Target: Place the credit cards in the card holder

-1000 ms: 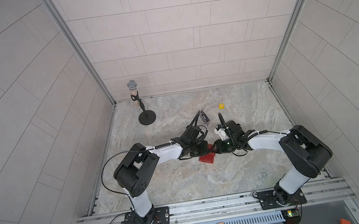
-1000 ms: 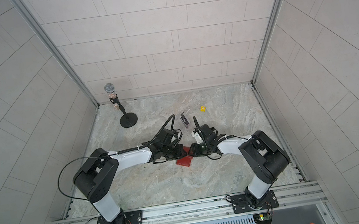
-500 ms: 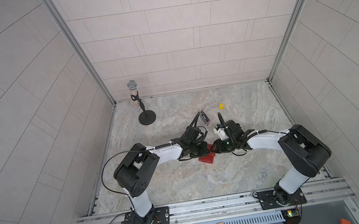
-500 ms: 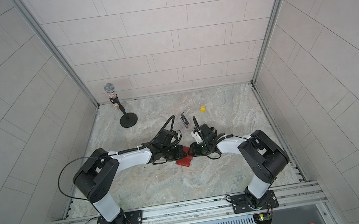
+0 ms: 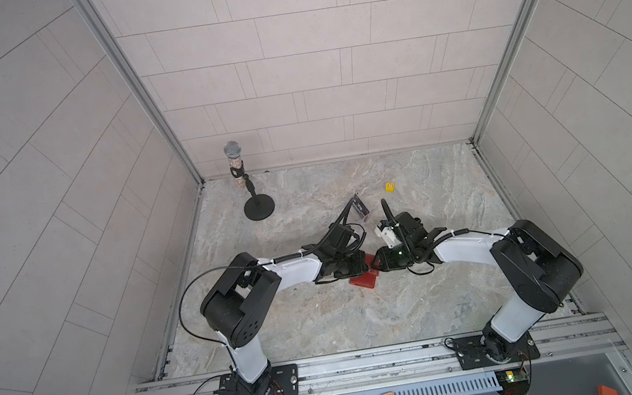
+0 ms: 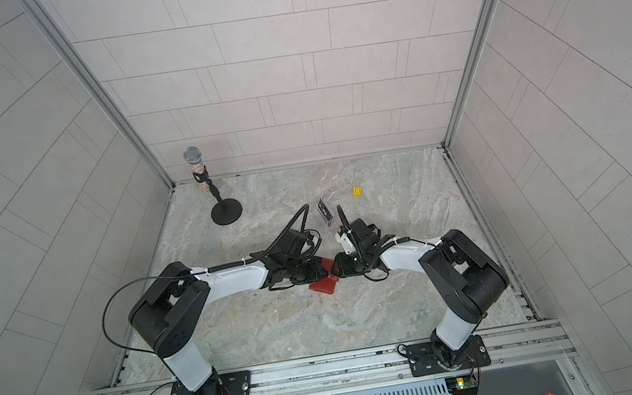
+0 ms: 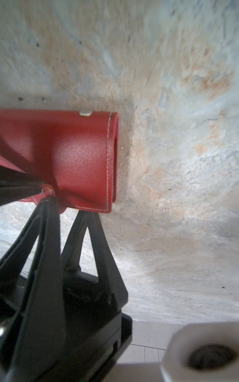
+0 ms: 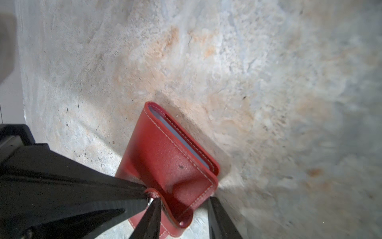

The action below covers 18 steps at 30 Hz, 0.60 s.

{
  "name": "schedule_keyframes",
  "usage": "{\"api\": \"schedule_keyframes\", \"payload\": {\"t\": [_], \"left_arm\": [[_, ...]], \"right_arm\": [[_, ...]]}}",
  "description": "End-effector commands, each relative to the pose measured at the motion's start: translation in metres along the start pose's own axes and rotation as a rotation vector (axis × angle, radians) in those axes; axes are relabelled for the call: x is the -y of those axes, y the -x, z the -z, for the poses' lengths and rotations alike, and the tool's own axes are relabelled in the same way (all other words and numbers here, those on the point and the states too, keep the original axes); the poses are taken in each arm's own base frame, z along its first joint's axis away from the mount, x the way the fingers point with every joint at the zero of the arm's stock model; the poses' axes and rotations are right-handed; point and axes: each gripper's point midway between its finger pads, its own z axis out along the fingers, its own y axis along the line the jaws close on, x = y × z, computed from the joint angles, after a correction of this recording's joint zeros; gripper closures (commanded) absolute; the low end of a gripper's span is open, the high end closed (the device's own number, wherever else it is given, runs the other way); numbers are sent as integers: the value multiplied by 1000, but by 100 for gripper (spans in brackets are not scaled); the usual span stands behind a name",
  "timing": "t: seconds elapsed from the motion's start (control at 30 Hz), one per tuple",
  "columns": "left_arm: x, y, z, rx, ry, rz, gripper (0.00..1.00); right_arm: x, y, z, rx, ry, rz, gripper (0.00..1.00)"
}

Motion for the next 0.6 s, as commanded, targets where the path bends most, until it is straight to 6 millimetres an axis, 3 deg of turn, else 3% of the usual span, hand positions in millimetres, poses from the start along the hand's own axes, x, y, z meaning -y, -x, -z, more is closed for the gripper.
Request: {"api": "schedule_keyframes", "payload": {"t": [0.0, 0.2, 0.43, 0.57], "left_arm": [[-14, -5, -3, -23, 66, 3, 100], [-13, -3, -3, -20, 66, 2, 100], [-15, -2, -3, -17, 72, 2, 100], [-15, -2, -4, -19, 72, 1, 100]], "right_arm": [[-8, 8, 15, 37, -12, 41, 62], [-18, 11, 23, 53, 26, 63, 70], [-27, 8, 9, 21, 98, 41, 88], [-25, 5, 2, 4, 102, 34, 90]]}}
